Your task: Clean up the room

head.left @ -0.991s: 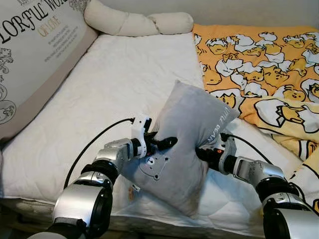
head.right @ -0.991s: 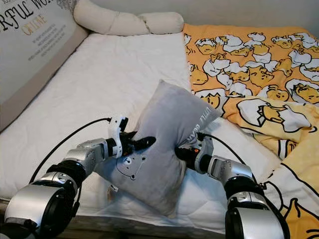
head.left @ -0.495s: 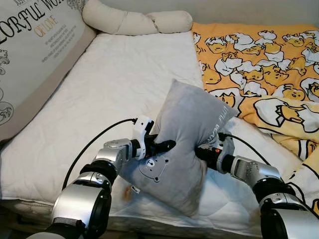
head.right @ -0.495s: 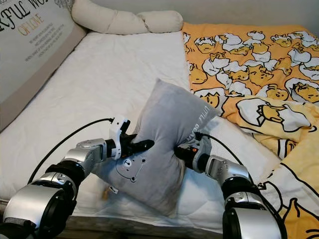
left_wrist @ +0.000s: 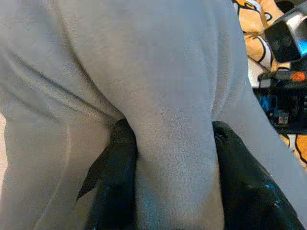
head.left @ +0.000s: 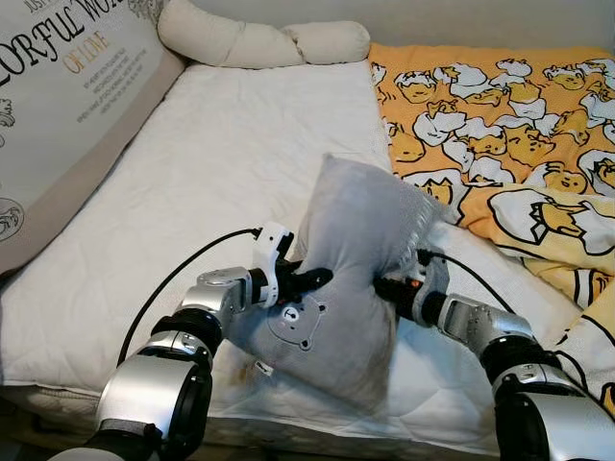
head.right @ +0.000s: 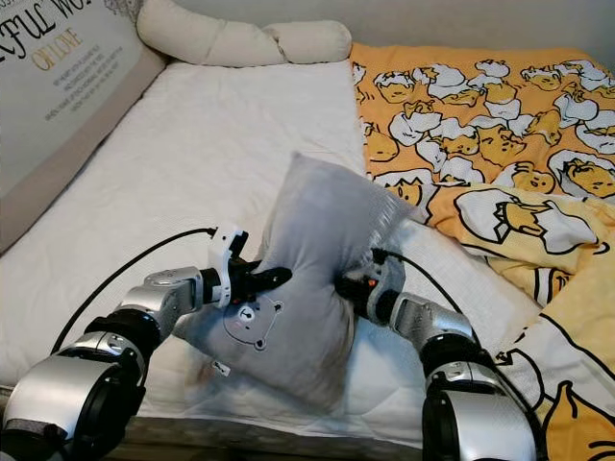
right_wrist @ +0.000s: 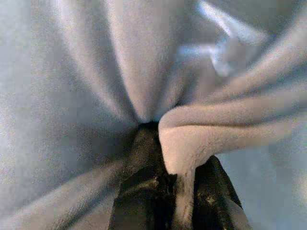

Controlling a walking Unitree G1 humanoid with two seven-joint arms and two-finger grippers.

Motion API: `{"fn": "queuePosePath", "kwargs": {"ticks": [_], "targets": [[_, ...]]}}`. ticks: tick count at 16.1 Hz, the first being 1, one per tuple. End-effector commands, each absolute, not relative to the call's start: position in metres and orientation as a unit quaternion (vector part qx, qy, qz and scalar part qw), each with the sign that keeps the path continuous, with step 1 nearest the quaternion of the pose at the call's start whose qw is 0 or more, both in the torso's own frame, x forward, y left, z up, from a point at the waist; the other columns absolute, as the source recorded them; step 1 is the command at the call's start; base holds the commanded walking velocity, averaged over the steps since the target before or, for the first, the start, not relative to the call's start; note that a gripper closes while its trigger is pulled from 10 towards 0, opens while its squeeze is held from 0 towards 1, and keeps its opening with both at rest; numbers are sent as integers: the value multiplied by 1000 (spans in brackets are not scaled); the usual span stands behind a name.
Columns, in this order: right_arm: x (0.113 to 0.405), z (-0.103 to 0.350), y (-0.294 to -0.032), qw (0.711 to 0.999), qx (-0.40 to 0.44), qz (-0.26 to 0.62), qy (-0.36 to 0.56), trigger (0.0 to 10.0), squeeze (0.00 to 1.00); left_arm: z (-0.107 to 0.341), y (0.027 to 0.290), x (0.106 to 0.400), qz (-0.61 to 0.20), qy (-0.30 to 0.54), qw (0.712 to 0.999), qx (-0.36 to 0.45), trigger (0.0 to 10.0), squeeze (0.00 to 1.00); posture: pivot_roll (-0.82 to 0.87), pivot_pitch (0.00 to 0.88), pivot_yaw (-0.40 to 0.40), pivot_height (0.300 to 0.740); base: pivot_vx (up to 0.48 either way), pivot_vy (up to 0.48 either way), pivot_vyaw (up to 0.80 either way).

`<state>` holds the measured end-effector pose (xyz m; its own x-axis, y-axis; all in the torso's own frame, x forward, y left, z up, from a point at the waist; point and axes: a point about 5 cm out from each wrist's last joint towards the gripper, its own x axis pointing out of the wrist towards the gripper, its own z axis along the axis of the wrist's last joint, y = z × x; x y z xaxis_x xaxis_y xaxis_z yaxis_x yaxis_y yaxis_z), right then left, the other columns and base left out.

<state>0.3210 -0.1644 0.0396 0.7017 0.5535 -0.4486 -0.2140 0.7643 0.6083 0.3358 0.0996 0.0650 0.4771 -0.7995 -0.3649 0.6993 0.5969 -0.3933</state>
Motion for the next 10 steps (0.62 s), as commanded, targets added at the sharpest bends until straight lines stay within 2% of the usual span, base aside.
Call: {"fn": "queuePosePath", "kwargs": {"ticks": [1,3,6,8,10], "targets": [[332,54,-157,895,272,236,263,0,0,48,93,321,-458,305,829,-101,0,0,-2,0,39,740,0,0,0],[335,59,-155,904,267,239,235,0,0,51,96,325,-442,294,841,-106,0,0,12,0,28,740,0,0,0],[338,64,-148,920,231,240,206,0,0,57,104,333,-413,283,863,-61,0,0,28,0,21,740,0,0,0],[340,69,-141,929,219,239,180,0,0,76,113,347,-372,233,894,-93,0,0,27,0,27,740,0,0,0],[344,78,-140,937,218,229,149,0,0,90,120,355,-348,195,908,-126,0,0,29,0,28,740,0,0,0]]}}
